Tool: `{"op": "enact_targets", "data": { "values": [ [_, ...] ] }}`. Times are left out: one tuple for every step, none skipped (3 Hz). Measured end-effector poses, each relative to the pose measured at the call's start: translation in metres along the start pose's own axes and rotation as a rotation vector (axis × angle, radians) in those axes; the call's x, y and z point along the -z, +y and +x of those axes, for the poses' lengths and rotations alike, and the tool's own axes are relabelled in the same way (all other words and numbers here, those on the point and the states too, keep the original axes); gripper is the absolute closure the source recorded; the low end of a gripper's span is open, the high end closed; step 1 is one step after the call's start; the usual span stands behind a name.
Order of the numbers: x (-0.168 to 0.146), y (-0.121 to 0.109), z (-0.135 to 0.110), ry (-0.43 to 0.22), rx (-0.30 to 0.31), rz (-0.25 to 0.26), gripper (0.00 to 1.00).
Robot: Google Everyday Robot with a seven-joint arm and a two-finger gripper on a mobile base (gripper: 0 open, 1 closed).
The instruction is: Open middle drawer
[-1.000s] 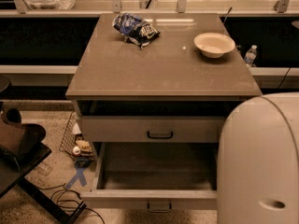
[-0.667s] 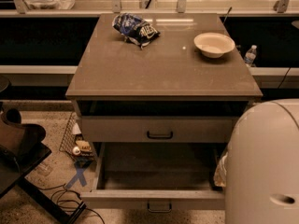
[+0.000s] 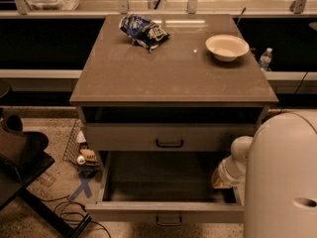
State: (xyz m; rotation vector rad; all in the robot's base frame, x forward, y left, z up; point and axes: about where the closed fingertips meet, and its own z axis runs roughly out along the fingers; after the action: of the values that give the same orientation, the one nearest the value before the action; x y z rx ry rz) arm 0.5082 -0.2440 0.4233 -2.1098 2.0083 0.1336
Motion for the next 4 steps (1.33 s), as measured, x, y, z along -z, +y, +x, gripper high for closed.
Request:
{"op": "enact_targets", "data": {
  "values": [
    [-0.002, 0.000, -0.002, -0.003, 0.000, -0.003, 1.00],
    [-0.006, 0.010, 0.000, 0.001, -0.018, -0.019, 1.00],
    [-0.006, 0.015, -0.001, -0.001, -0.025, -0.026, 1.00],
    [-0.004, 0.074, -0.015, -0.014, -0.108, -0.101, 1.00]
  ]
}}
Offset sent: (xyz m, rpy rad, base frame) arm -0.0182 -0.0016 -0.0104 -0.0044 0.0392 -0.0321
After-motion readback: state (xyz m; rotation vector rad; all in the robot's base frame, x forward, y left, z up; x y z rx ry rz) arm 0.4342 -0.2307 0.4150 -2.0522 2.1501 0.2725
